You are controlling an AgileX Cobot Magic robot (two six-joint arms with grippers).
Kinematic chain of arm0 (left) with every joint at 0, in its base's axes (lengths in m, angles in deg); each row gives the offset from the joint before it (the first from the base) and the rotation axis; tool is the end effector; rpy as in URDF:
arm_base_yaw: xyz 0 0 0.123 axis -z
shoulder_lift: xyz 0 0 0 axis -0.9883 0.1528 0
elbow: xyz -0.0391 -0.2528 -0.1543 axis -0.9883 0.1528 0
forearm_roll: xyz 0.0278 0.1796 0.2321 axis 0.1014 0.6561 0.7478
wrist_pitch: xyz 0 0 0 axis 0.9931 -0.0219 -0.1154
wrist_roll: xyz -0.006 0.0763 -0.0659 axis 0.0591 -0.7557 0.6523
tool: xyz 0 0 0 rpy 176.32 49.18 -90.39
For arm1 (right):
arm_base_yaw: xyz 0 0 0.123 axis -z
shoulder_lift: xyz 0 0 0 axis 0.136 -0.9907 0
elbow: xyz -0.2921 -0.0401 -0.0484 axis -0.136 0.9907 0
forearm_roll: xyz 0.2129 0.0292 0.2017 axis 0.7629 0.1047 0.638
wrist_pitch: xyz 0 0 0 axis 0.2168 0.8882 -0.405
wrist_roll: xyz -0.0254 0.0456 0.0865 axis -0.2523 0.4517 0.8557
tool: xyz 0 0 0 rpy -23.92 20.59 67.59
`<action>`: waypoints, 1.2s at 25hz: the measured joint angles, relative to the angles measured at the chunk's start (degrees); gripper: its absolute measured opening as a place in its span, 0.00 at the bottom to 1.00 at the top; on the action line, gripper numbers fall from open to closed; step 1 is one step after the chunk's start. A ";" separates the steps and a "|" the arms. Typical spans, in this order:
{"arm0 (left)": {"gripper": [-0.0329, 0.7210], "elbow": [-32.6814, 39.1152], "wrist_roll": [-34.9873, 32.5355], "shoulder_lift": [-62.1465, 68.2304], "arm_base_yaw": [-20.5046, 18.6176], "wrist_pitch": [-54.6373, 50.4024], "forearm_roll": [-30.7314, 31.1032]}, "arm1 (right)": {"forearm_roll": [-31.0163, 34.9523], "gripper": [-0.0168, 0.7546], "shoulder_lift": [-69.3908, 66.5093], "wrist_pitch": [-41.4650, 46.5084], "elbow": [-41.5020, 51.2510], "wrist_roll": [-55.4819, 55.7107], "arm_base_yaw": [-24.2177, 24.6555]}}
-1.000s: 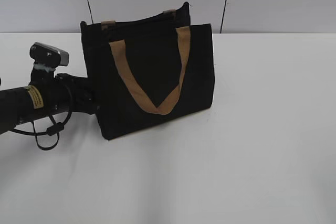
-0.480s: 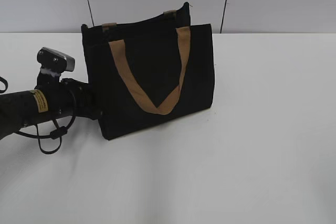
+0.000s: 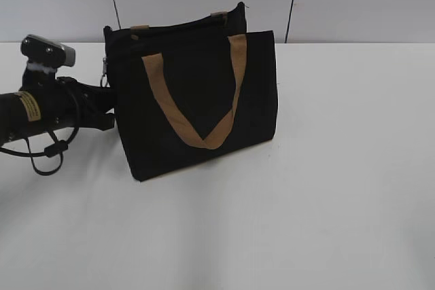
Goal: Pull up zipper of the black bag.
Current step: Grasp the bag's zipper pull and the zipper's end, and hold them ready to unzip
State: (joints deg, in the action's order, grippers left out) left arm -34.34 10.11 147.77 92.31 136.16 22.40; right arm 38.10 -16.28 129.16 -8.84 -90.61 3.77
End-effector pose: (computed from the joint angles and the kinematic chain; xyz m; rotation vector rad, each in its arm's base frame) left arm 0.3459 -0.1077 0.0936 0.5792 1.8864 -0.4287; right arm 0.0285 0.0119 0.2803 -0.2499 2.0853 0.0791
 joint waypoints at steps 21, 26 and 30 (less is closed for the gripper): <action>0.08 0.00 -1.09 -25.55 -1.74 -19.28 1.83 | 13.28 0.63 -21.60 -2.23 -5.44 -19.38 0.00; 0.08 0.00 -1.09 -25.55 -1.74 -19.23 1.94 | 24.54 0.63 -36.53 -5.71 -10.28 -29.82 0.00; 0.08 0.00 -1.09 -25.55 -1.74 -18.13 1.94 | 34.05 0.63 -49.76 -8.26 -15.35 -38.47 0.00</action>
State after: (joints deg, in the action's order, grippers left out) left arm -34.34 9.02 122.22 90.57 118.03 24.34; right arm 72.15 -66.04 120.91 -24.19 -129.08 3.77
